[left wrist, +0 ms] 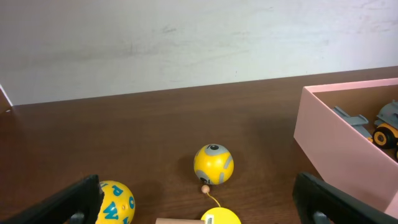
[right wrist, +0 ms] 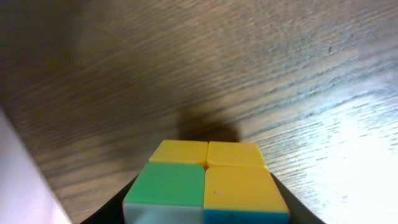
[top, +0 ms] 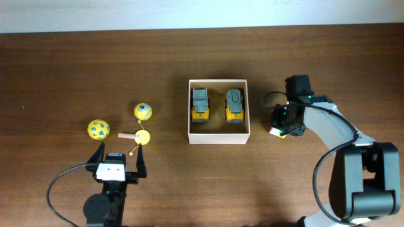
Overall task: Pack container
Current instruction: 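Close the right gripper on the multicolour puzzle cube and lift, then carry the cube left over the gap between the trucks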
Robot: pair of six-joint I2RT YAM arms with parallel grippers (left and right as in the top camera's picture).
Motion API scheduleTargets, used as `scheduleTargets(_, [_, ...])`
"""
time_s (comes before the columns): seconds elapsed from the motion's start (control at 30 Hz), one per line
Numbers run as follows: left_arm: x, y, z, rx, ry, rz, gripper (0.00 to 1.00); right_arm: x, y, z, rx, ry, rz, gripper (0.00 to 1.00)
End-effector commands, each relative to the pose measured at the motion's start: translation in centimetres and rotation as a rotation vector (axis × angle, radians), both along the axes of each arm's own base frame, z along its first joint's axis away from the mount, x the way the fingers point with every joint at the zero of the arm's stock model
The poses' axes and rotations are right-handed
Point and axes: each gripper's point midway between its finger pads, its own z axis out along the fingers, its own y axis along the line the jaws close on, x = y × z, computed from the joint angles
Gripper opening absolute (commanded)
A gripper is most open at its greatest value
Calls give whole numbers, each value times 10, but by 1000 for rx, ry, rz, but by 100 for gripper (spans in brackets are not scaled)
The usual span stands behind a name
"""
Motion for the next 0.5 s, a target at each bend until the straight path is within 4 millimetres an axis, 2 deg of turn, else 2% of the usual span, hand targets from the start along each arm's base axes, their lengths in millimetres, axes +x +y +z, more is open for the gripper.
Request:
scheduleTargets(0.0, [0,0,-1,5,-2,-1,99,25,3,50,-3,-125,77,45])
scheduleTargets(0.1, [0,0,-1,5,-2,-1,99,32,5,79,-7,-162,136,45])
scheduleTargets(0.23, [0,0,-1,5,-2,-1,99,38,20,116,22,-218,235,45])
scheduleTargets(0.33, [0,0,-1,5,-2,-1,99,42,39,138,20,-257,313,45])
scheduleTargets(0.47, [0,0,-1,5,-2,-1,99,45,73,155,10,-307,434,45])
